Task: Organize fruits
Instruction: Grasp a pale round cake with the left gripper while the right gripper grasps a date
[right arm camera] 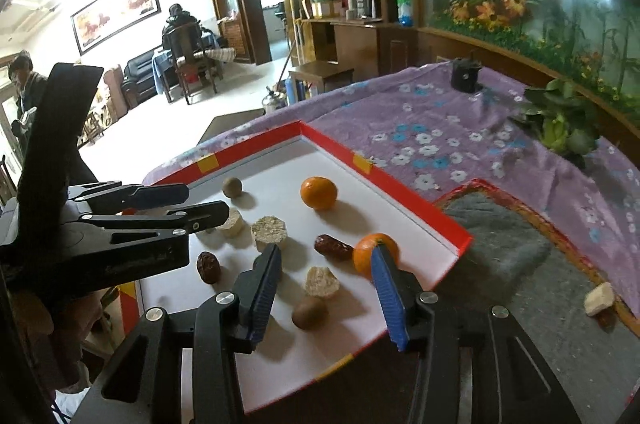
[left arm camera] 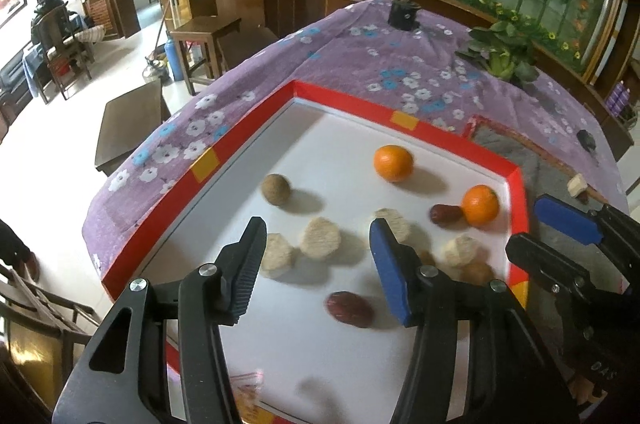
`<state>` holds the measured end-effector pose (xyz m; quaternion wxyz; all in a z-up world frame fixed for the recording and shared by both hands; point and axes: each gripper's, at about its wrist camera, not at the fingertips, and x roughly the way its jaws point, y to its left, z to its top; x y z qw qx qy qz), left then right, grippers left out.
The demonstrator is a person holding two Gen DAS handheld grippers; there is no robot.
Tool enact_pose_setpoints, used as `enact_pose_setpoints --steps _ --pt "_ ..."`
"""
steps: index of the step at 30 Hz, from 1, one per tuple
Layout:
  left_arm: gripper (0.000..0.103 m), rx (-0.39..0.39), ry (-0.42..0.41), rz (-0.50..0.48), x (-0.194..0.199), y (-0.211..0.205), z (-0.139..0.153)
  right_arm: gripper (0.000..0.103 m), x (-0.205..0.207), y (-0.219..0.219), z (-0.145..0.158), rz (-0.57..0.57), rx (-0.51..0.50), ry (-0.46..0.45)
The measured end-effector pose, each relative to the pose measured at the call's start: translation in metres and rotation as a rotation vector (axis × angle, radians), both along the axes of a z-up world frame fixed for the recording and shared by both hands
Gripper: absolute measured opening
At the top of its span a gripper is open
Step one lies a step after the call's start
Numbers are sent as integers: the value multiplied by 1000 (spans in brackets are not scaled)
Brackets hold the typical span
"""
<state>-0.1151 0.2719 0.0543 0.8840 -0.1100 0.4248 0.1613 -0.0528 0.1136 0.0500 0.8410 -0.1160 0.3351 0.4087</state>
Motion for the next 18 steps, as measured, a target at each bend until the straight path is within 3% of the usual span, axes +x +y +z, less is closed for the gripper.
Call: enact_pose_setpoints --steps 18 --pt "54 -24 -6 -237 54 -122 15 48 11 -149 6 -266 52 -4"
